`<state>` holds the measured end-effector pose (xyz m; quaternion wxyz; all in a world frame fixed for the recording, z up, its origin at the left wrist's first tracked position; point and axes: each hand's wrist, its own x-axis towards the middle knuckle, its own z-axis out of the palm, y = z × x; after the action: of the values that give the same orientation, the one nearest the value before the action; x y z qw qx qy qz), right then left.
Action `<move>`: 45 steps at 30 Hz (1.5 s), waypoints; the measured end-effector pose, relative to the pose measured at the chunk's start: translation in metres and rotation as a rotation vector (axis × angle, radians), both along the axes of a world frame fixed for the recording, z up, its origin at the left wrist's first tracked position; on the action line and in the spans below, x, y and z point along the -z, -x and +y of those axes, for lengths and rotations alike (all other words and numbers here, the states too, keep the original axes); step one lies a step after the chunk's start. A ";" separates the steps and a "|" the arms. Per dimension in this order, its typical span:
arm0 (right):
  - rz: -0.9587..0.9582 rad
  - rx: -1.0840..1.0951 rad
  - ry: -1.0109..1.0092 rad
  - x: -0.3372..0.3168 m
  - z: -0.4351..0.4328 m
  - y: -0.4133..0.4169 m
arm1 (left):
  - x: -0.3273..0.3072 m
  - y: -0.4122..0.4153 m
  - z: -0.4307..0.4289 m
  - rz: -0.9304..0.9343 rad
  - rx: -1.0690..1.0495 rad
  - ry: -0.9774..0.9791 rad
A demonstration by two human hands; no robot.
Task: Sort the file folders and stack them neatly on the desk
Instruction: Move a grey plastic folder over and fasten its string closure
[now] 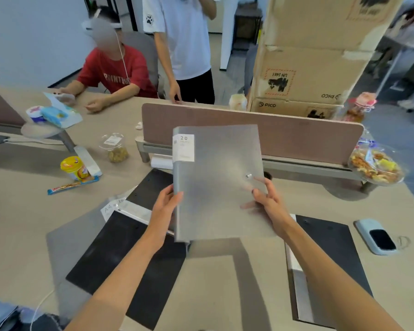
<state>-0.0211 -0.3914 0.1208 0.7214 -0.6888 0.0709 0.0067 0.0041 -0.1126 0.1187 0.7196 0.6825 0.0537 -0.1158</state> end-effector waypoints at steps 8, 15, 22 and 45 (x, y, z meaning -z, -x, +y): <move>0.075 -0.072 0.307 0.041 -0.068 0.028 | 0.028 0.014 -0.060 0.190 0.009 0.171; 0.392 -0.321 0.655 0.092 -0.081 0.070 | 0.102 0.043 -0.057 0.345 -0.045 -0.057; 0.518 -0.726 1.254 0.115 -0.071 0.075 | 0.169 0.070 -0.044 -0.067 0.277 -1.130; 0.518 -0.438 1.056 0.139 -0.040 0.080 | 0.195 0.079 -0.101 -0.404 0.915 -1.231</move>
<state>-0.1014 -0.4313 -0.0185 0.2250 -0.9269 0.0942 0.2852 -0.0745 -0.2132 -0.0760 0.0895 0.9200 -0.3092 -0.2235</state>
